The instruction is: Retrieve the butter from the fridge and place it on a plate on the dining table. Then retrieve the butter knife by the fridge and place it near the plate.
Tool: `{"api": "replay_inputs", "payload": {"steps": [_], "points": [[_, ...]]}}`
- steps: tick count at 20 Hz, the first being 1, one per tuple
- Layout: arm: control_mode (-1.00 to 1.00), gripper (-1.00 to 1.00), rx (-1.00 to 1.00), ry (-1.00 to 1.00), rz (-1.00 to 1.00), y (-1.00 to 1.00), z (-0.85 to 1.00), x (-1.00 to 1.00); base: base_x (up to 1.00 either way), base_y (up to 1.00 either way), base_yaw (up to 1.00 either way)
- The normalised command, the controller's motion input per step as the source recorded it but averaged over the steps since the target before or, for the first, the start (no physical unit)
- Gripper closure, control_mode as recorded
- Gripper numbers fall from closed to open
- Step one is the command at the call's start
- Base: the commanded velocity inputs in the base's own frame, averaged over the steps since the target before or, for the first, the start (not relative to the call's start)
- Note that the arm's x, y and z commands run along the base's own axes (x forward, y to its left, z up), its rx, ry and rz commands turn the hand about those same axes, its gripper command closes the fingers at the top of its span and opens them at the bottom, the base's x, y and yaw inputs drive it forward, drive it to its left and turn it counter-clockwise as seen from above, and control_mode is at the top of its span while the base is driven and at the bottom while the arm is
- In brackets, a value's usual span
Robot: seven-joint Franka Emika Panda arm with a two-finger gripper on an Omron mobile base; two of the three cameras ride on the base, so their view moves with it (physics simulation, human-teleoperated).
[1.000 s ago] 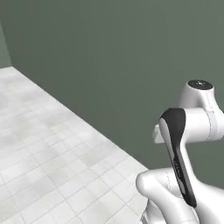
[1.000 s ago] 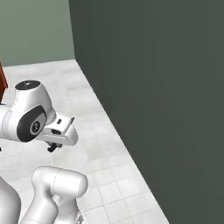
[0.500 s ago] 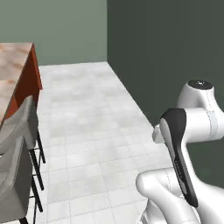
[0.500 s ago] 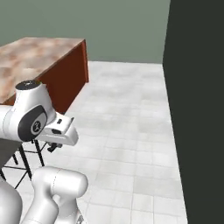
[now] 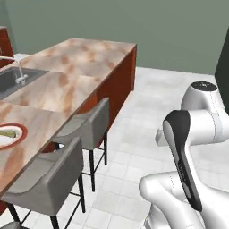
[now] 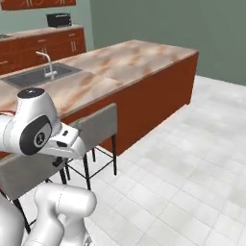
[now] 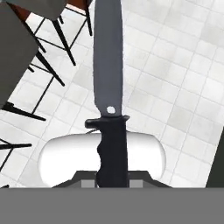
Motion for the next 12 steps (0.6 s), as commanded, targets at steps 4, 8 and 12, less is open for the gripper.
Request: {"api": "replay_inputs", "payload": {"steps": [4,8,12], "points": [[1.00,1.00,0.00,0.00,0.00,0.00,0.00,0.00,0.71,-0.14,0.91],[1.00,1.00,0.00,0.00,0.00,0.00,0.00,0.00,0.58,-0.14,0.92],[1.00,1.00,0.00,0.00,0.00,0.00,0.00,0.00,0.57,-0.22,0.89]]}}
